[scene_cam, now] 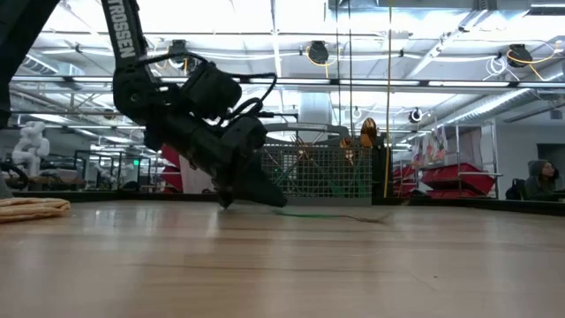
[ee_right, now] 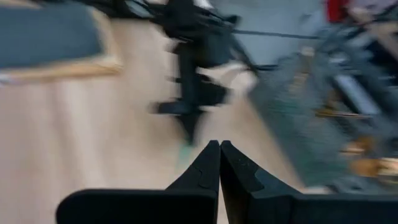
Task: Sort silverware
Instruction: Put the green fork into the dishwasher utensil holder
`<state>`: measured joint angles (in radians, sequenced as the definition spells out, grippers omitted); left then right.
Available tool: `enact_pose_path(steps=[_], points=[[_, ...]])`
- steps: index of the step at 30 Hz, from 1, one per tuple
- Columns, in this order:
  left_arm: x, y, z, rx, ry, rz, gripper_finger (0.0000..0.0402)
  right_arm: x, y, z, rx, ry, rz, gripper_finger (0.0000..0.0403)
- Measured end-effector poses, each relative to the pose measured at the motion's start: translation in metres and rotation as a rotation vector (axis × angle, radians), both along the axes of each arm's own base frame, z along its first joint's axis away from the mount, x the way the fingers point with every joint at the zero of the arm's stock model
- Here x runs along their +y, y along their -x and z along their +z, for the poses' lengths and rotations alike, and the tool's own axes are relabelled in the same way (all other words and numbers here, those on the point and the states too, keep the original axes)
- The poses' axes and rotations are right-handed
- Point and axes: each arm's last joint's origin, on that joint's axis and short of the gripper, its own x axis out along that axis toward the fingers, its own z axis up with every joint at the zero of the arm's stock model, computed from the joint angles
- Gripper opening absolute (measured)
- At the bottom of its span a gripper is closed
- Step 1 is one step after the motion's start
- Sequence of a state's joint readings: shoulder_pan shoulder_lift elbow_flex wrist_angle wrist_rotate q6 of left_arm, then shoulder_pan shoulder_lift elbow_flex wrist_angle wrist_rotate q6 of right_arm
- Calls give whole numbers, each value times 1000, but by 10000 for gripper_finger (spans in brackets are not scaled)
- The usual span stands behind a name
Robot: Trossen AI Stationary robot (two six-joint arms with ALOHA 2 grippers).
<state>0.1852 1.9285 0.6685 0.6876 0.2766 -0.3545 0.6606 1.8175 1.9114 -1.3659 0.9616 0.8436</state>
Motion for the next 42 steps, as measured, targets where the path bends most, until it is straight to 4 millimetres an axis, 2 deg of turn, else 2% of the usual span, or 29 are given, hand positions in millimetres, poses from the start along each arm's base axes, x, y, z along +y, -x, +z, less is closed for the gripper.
enact_pose_path(steps=[4, 8, 11, 14, 18, 21, 24, 29, 35, 39, 42], points=[[-13, -2, 3, 0, 21, 37, 0, -29, -6, -21, 176, 83, -72, 3], [-29, 1, 17, -29, 39, 1, 0, -58, -22, -57, 359, -81, -125, 38], [-38, 5, 41, -87, 20, -22, 0, -70, -41, -87, 359, -227, -85, 84], [-51, 16, 59, -63, -3, -65, 0, -81, -55, -113, 334, -354, -49, 136], [-71, 35, 84, -3, -87, -98, 0, -102, -60, -138, 333, -512, -90, 187], [-84, 54, 92, 97, -161, -98, 0, -115, -61, -148, 334, -564, -140, 204], [-94, 72, 102, 153, -222, -74, 0, -121, -63, -154, 303, -583, -147, 206], [-109, 93, 117, 163, -264, -29, 4, -119, -70, -162, 259, -619, -120, 200], [-120, 108, 128, 130, -294, 16, 8, -114, -73, -194, 390, -624, -130, 201], [-123, 111, 132, 113, -297, 17, 9, -111, -78, -222, 471, -638, -120, 201], [-125, 112, 132, 107, -298, 13, 9, -110, -81, -235, 512, -660, -117, 200]])
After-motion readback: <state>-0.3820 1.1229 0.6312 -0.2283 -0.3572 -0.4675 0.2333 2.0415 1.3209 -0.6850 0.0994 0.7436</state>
